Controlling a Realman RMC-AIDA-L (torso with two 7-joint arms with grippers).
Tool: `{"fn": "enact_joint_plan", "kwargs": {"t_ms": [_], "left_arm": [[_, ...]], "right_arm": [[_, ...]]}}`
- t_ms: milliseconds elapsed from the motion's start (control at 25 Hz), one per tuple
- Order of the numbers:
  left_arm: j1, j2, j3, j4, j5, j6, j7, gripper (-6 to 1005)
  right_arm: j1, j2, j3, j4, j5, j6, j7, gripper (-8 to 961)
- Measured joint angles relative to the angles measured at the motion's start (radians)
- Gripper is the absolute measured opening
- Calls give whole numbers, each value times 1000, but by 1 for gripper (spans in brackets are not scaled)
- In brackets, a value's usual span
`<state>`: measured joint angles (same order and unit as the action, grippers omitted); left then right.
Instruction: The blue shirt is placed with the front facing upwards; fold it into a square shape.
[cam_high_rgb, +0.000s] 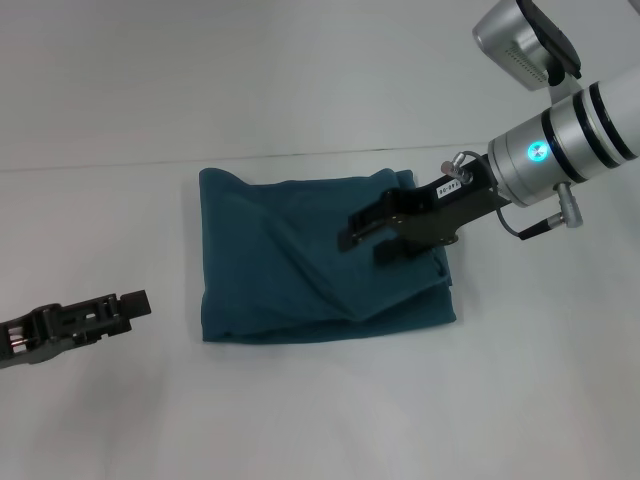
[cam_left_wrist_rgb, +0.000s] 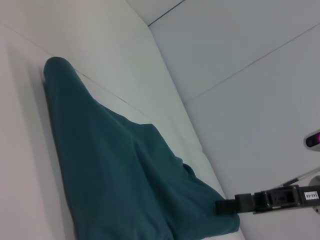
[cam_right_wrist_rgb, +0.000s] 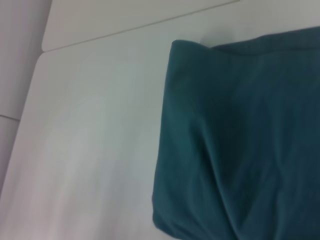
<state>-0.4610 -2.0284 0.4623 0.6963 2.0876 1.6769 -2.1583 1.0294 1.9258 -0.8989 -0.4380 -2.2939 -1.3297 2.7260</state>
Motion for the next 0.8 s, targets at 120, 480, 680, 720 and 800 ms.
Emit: {"fn": "enact_joint_plan", "kwargs": {"t_ms": [120, 480, 680, 720, 800], "left_arm": [[-4, -2, 0, 0, 0, -5, 0, 765], [-8, -5, -1, -1, 0, -18, -9, 765], [-14, -9, -1, -2, 0, -25, -11, 765], [-16, -10, -1, -2, 0, -26, -11, 765], [-19, -10, -1, -2, 0, -28, -12, 765]], "right_arm": [[-2, 1, 5, 0, 10, -17, -2, 651], [-16, 2, -5, 0, -90, 8, 20, 650], [-42, -6, -2, -1, -109, 52, 27, 651], [-45, -6, -4, 1, -109, 59, 27, 651], [-49, -5, -7, 7, -112, 73, 24, 651]]}}
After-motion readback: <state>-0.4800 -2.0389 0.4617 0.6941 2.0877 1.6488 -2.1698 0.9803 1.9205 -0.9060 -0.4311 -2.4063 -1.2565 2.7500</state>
